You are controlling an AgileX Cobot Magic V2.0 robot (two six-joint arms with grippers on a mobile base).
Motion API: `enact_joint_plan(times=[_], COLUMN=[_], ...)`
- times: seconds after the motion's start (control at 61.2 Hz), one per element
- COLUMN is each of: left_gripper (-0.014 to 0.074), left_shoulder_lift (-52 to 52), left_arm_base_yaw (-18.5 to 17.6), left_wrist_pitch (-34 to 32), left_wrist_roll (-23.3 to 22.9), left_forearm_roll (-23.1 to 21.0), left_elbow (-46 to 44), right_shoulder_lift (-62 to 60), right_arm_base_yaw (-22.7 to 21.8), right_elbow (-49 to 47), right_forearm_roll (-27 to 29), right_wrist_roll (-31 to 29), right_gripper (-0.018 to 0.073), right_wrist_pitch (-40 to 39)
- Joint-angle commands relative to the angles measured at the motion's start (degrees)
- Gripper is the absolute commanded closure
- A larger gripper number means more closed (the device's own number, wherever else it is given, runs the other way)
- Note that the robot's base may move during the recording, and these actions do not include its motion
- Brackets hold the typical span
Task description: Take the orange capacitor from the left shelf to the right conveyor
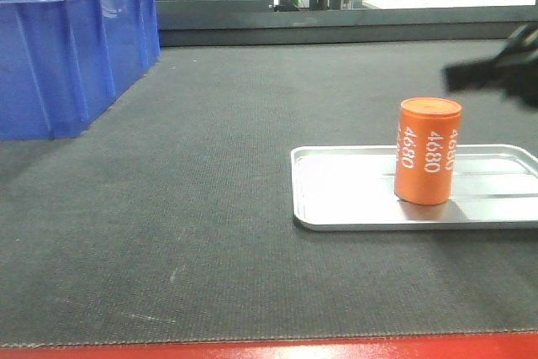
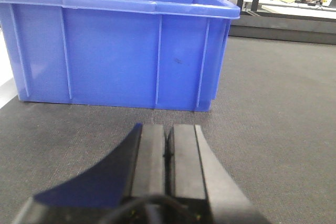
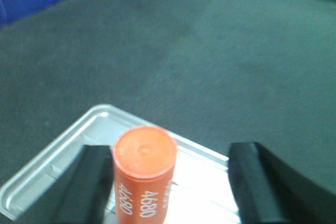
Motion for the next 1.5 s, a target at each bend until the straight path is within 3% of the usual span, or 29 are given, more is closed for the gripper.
enact_joint_plan(times=[0.0, 0.213, 0.834, 0.981, 1.063, 1.21, 1.308, 1.488], left_gripper=[0.0701, 0.0701, 0.0701, 0.0701, 0.0701, 0.0701, 0.0701, 0.0701], left_shoulder_lift=[-0.96, -0.96, -0.96, -0.96, -0.96, -0.96, -0.96, -0.96], left_arm_base_yaw=[-0.26, -0.26, -0.26, -0.26, -0.26, -0.26, -0.26, -0.26], left_wrist_pitch=[-4.84, -4.84, -4.84, -4.84, -4.84, -4.84, -4.84, -4.84], left_wrist_roll=[0.03, 0.03, 0.03, 0.03, 0.03, 0.03, 0.03, 0.03], left_forearm_roll=[0.0, 0.0, 0.0, 0.0, 0.0, 0.0, 0.0, 0.0], left_elbow=[-0.31, -0.31, -0.31, -0.31, -0.31, -0.31, -0.31, -0.31], right_shoulder_lift=[-7.88, -20.59, -25.45, -27.54, -31.84, -40.75, -47.98, -56.11], right_arm_base_yaw=[-0.29, -0.29, -0.29, -0.37, -0.49, -5.06, -10.87, -16.03], right_elbow=[-1.25, -1.25, -1.2, -1.26, -1.26, -0.35, 3.75, 10.86], right_forearm_roll=[0.22, 4.73, 5.05, 6.11, 7.75, 9.05, 9.8, 12.6], right_wrist_roll=[1.93, 2.79, 2.79, 2.79, 2.79, 2.79, 2.79, 2.79], right_gripper=[0.0192, 0.0521, 0.0502, 0.0502, 0.0502, 0.0502, 0.0502, 0.0502], right_wrist_pitch=[2.57, 12.07, 12.54, 19.23, 26.85, 36.27, 35.72, 34.69])
